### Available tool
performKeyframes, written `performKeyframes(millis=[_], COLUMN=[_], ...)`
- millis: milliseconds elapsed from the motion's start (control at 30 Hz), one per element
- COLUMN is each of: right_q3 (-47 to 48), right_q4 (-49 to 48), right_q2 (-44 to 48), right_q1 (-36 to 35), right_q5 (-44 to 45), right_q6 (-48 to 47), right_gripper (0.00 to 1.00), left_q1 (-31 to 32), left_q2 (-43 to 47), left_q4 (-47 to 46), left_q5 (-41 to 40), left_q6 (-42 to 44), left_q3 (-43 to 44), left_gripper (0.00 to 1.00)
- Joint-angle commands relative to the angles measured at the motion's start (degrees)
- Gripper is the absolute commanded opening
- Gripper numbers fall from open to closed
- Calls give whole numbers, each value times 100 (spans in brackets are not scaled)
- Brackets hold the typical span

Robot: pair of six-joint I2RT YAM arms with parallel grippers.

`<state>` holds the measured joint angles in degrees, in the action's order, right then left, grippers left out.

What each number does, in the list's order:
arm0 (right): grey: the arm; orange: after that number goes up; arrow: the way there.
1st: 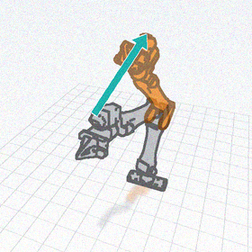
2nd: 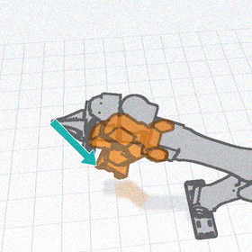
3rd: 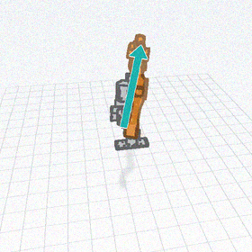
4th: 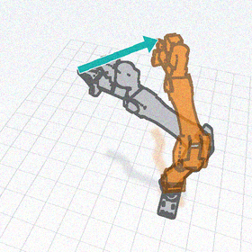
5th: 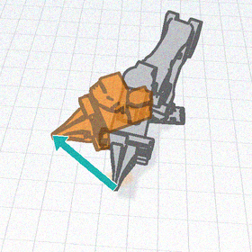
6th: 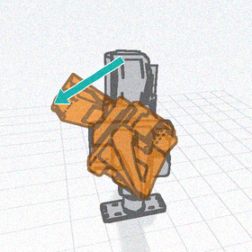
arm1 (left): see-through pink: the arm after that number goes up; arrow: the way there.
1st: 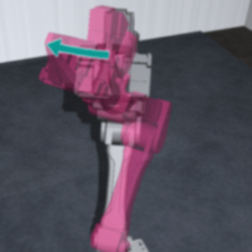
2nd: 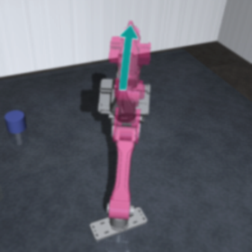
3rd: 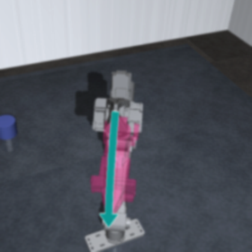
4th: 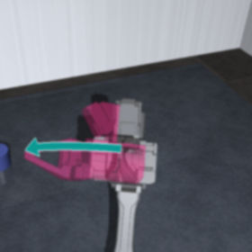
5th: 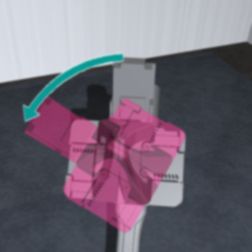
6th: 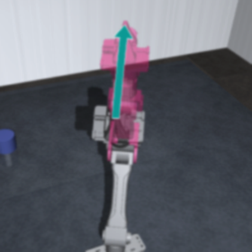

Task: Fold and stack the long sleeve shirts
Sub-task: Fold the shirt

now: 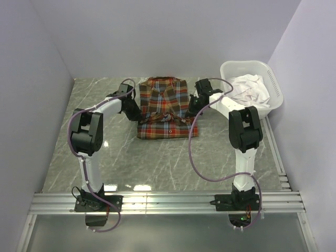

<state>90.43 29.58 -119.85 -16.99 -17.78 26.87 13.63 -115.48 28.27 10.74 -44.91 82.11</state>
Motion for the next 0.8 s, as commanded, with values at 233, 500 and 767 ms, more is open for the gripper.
performKeyframes(millis=[233,500,767], right_q3=[616,1213,1232], right_q4=[-541,-410,-576], right_q2=[6,111,488], right_q1=[21,21,21], right_q5=[161,389,591], right_q6=[-165,-340,-569], right_gripper=[9,39,60], left_q1=[-53,-62,-62], left_q2=[149,684,1958], left_q4=[-586,-630,-718], left_q5=[-661,-1056,-1435], left_q6=[-36,-141,-484], left_q3=[130,253,-370], left_gripper=[21,43,75])
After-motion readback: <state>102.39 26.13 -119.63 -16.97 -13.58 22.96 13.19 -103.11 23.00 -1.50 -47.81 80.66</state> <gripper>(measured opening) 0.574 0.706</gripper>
